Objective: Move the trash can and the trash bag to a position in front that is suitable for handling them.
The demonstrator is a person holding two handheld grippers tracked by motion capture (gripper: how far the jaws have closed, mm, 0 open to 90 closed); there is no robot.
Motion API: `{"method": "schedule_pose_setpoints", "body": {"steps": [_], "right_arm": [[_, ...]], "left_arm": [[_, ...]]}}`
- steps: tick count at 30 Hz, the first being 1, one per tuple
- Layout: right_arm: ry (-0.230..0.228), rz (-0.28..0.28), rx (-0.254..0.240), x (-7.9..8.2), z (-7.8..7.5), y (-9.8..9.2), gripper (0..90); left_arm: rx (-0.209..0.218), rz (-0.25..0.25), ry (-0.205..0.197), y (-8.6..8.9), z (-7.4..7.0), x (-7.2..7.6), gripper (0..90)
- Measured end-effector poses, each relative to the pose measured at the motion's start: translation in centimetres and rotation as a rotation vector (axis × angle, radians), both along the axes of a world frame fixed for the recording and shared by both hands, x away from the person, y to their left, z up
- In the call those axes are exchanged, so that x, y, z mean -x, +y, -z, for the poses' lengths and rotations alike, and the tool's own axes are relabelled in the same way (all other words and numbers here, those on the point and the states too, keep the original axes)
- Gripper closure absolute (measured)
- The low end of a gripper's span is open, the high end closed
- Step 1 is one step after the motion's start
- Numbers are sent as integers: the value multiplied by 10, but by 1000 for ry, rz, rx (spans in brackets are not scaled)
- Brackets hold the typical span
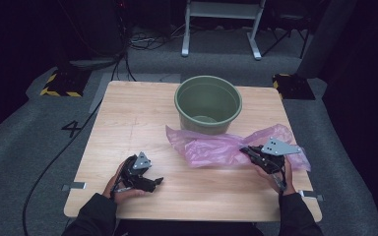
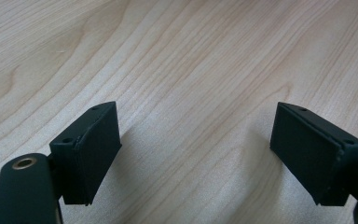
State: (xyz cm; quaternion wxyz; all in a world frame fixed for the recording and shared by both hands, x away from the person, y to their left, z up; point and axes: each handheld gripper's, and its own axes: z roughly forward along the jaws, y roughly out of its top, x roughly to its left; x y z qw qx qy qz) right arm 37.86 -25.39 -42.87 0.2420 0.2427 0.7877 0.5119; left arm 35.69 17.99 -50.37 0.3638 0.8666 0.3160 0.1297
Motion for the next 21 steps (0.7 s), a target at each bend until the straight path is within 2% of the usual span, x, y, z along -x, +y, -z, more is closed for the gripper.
{"method": "schedule_pose_setpoints", "body": {"steps": [10,21], "right_arm": [[-33,-5,-10,4,-10,1,900],[-77,-2,-45,6,-25,0,900]], "left_arm": [[0,-1,0,0,0,0,155],[-1,-1,0,0,0,0,154]]}}
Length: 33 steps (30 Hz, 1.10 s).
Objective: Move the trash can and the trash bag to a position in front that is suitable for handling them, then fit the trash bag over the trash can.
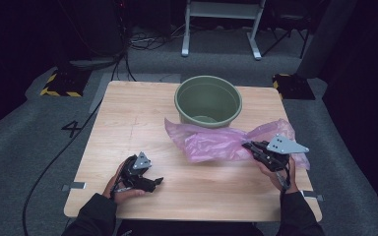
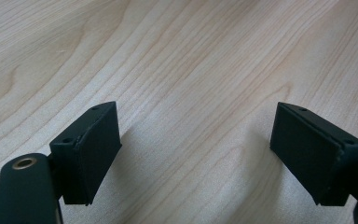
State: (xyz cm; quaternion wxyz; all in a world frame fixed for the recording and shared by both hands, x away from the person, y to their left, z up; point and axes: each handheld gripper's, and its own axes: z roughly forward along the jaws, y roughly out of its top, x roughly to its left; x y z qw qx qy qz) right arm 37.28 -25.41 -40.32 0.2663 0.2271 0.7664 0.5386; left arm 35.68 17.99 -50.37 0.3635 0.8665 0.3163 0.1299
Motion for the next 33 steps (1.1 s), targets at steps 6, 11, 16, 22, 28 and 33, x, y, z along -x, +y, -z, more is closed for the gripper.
{"method": "schedule_pose_setpoints", "body": {"steps": [6,11,16,22,28,33], "right_arm": [[-16,4,-9,-1,-9,-2,900],[-27,8,-8,-2,-14,-1,900],[-34,12,-8,-4,-18,-1,900],[-47,17,-14,-5,-26,-3,900],[-65,28,-15,-2,-33,-7,900],[-75,49,-21,-2,-40,-11,900]], "left_arm": [[0,0,0,0,0,0,155],[-2,0,-2,0,0,0,155],[-2,-4,-2,0,0,0,155],[-2,-4,-1,0,0,0,155],[0,-2,0,0,0,0,154],[2,2,2,0,0,0,153]]}}
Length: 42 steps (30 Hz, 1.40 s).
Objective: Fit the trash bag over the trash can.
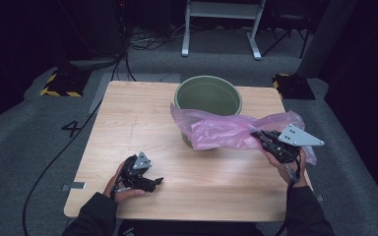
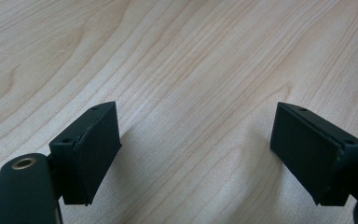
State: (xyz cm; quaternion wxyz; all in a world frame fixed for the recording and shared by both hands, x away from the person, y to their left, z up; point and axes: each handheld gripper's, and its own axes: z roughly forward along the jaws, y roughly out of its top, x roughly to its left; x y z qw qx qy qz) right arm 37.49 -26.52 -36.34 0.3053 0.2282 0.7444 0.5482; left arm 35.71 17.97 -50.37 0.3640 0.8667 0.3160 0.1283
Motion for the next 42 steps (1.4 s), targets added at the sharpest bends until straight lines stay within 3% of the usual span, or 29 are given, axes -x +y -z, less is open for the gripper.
{"method": "schedule_pose_setpoints", "body": {"steps": [17,23,32,35,42], "right_arm": [[-17,107,1,-20,-17,-5,900],[-35,119,-6,-19,-25,-7,900],[-54,167,-35,-19,-35,-15,900],[-49,183,-28,-22,-34,-16,900],[-37,218,-25,-32,-35,-12,900]], "left_arm": [[-10,17,-8,-2,-1,-3,157],[18,29,-26,-4,-6,-2,175],[15,21,-38,-2,-8,-3,181],[32,19,-58,-1,-13,-3,181],[96,16,-147,-1,-39,1,199]]}}
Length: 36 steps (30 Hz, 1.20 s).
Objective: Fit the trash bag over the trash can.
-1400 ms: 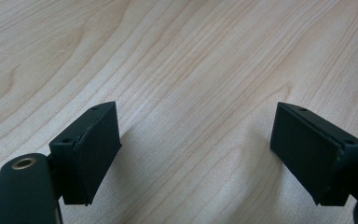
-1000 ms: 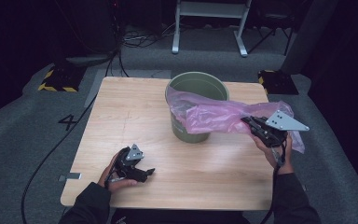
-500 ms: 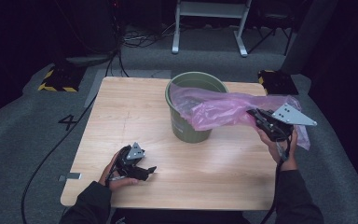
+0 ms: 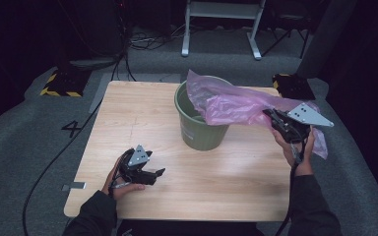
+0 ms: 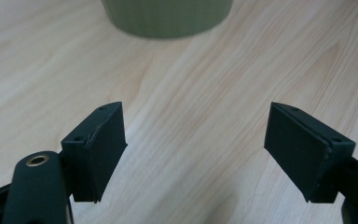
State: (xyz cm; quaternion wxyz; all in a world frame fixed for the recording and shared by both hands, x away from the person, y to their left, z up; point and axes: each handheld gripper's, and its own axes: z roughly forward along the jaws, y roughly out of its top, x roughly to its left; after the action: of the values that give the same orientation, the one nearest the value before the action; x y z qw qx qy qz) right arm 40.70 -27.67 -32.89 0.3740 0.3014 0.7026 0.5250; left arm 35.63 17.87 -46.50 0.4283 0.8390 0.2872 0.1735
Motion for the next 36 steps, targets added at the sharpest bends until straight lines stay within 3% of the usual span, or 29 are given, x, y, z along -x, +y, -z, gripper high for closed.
{"method": "schedule_pose_setpoints", "body": {"steps": [7,13,19,27,36], "right_arm": [[9,28,55,-9,-3,8,900],[15,57,113,-16,-6,18,900],[22,62,143,-20,-7,26,900],[26,53,193,-21,-5,36,900],[31,44,236,-21,-3,41,900]], "left_arm": [[16,19,-78,-7,-23,1,202],[78,32,-156,-15,-59,-3,220],[68,47,-237,-37,-92,-11,234],[88,57,-289,-62,-117,-24,247],[124,68,-314,-85,-143,-43,279]]}}
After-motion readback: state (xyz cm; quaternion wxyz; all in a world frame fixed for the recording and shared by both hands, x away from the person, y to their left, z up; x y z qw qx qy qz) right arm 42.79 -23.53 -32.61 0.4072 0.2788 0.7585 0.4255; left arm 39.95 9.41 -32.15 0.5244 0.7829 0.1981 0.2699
